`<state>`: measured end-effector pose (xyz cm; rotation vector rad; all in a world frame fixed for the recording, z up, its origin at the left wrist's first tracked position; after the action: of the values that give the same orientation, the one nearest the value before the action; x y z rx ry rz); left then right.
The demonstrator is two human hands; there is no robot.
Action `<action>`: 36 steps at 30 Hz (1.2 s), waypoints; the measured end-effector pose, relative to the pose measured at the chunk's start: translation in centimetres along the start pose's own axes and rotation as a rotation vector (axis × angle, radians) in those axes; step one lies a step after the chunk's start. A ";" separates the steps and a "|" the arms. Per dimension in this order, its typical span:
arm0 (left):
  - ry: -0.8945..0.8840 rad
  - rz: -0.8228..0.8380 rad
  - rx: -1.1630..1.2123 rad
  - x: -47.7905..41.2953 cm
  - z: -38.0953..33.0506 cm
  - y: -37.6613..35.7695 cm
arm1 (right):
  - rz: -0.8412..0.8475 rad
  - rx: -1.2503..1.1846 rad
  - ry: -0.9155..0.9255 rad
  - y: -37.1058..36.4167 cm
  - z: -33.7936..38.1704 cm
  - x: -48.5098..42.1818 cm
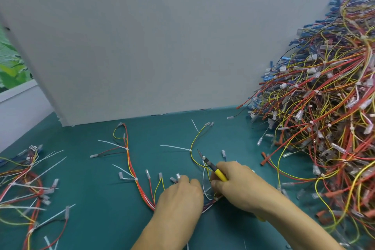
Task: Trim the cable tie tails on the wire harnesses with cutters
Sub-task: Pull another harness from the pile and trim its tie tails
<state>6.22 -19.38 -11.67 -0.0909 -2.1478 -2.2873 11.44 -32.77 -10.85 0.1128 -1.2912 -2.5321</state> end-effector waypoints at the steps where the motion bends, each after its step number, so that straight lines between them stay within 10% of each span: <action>1: 0.004 -0.002 -0.002 0.0 0.1 -0.1 | 0.000 -0.001 0.001 0.0 0.0 0.0; 14: 0.290 -0.397 0.468 0.1 2.2 -0.3 | -0.011 0.024 -0.015 -0.3 -0.1 -0.1; 28: 0.238 -0.752 1.296 -0.7 2.1 -1.6 | -0.152 -0.084 -0.141 0.3 -0.1 0.0; 36: 0.138 -0.797 1.359 -0.6 2.0 -1.8 | -0.328 -0.089 0.027 0.8 1.7 0.6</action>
<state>6.87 -17.31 -13.38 0.9799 -3.3881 -0.3504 10.69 -32.10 -9.20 0.3664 -1.2326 -2.8448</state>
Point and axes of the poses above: each hand's wrist, its own x-axis away from the middle knuckle, its own y-axis out of the back of the hand, z = x × y, the point moved 2 cm from there along -x, towards the middle knuckle, and after that the axes turned 6 degrees about -z, right-handed, at the moved point
